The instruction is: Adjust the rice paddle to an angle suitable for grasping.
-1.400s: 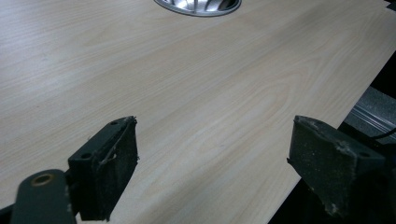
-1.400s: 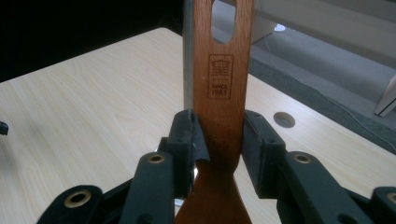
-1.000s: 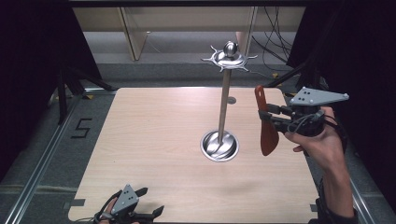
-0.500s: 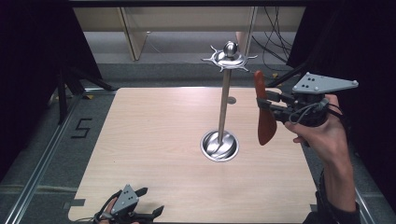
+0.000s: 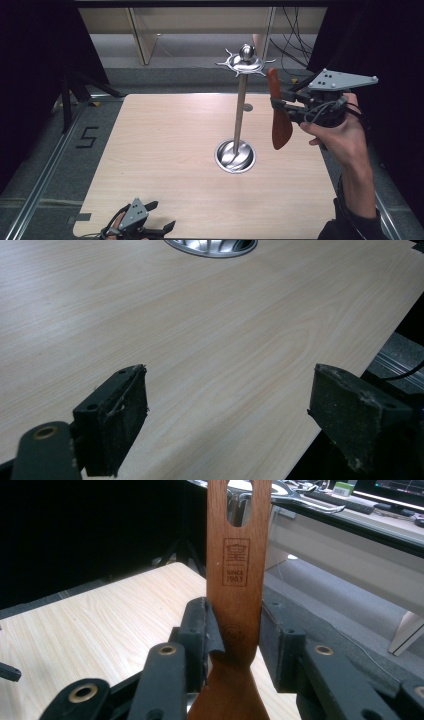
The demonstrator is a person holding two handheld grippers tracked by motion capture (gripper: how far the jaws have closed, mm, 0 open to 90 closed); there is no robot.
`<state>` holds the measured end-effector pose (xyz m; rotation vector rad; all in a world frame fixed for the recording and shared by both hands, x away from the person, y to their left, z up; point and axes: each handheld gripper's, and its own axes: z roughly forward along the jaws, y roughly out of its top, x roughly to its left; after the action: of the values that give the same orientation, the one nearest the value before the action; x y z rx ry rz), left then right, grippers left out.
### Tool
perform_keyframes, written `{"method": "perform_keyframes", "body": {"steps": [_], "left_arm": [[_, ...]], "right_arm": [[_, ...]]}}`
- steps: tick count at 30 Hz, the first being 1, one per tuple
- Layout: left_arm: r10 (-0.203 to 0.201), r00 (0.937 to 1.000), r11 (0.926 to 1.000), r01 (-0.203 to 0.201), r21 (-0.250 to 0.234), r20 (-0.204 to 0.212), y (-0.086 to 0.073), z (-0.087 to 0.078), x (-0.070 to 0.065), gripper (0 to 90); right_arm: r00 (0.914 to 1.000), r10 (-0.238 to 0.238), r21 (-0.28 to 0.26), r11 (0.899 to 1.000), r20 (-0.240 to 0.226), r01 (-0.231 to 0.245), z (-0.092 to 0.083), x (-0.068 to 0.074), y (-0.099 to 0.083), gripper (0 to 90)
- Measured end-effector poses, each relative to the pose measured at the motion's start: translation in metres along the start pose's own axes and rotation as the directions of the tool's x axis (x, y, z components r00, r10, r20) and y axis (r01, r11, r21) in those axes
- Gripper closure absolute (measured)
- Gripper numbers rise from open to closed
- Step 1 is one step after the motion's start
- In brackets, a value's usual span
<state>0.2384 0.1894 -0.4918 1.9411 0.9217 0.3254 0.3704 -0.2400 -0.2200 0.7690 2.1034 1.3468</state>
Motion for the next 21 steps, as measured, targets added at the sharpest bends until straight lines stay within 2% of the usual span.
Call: {"method": "perform_keyframes", "body": {"steps": [2,3,4,5,7,9,10,11,12,13,17,19,20,21], "left_arm": [[0.023,0.9997,0.9997,-0.023,-0.003,0.004,0.0,0.0,0.001,15.0],[0.024,0.9997,0.9997,-0.024,0.001,-0.006,0.0,-0.001,0.0,15.0],[0.024,0.9997,0.9997,-0.024,-0.002,0.003,0.0,0.0,0.001,14.9],[-0.01,0.9999,0.9999,0.01,-0.004,-0.001,-0.001,0.0,-0.001,14.9],[0.023,0.9997,0.9997,-0.023,-0.002,0.0,0.0,0.0,0.001,14.9],[0.024,0.9997,0.9997,-0.024,0.004,-0.006,0.0,-0.001,0.0,15.0],[0.024,0.9997,0.9997,-0.024,0.003,-0.007,0.001,-0.001,0.0,14.9],[0.025,0.9997,0.9997,-0.025,-0.005,0.003,0.0,0.0,0.001,14.9],[0.024,0.9997,0.9997,-0.024,-0.002,-0.003,0.001,-0.001,0.001,15.0],[-0.004,1.0,1.0,0.004,0.002,-0.009,0.0,-0.001,-0.001,15.0],[-0.001,1.0,1.0,0.001,-0.004,0.001,0.0,0.0,0.0,15.0],[0.003,1.0,1.0,-0.003,0.0,-0.001,0.0,0.0,0.0,15.0],[0.001,1.0,1.0,-0.001,0.001,0.001,0.0,0.0,0.0,15.0],[-0.003,1.0,1.0,0.003,-0.004,0.002,0.0,0.0,-0.001,15.0]], "right_arm": [[1.0,0.001,0.014,1.0,0.0,-0.001,0.002,-0.001,0.001,67.1],[1.0,0.005,0.018,1.0,-0.002,-0.005,0.003,-0.001,0.001,67.0],[0.9999,0.012,0.03,0.999,-0.007,-0.012,0.006,0.0,0.002,67.1],[0.9999,0.012,0.03,0.999,-0.007,-0.012,0.006,0.0,0.002,67.1],[1.0,0.001,0.019,1.0,-0.003,-0.001,0.01,-0.002,0.003,67.0],[1.0,0.007,0.019,1.0,0.001,-0.007,0.012,-0.002,0.003,67.0],[0.9999,0.011,0.036,0.999,-0.01,-0.011,0.014,-0.002,0.004,67.0],[0.9999,0.011,0.036,0.999,-0.01,-0.011,0.014,-0.002,0.004,67.0],[0.9999,0.005,0.029,1.0,-0.009,-0.005,0.015,-0.003,0.004,67.0],[0.9993,0.031,0.044,0.999,-0.018,-0.03,0.015,-0.001,0.005,67.0],[0.9991,0.033,0.039,0.999,-0.027,-0.032,0.019,-0.002,0.005,67.0],[0.9995,0.025,0.026,0.999,-0.017,-0.025,0.021,-0.003,0.005,67.0],[0.999,0.032,0.041,0.999,-0.032,-0.031,0.021,-0.003,0.005,67.0],[0.9992,0.031,0.04,0.999,-0.024,-0.03,0.022,-0.004,0.005,67.0]]}}
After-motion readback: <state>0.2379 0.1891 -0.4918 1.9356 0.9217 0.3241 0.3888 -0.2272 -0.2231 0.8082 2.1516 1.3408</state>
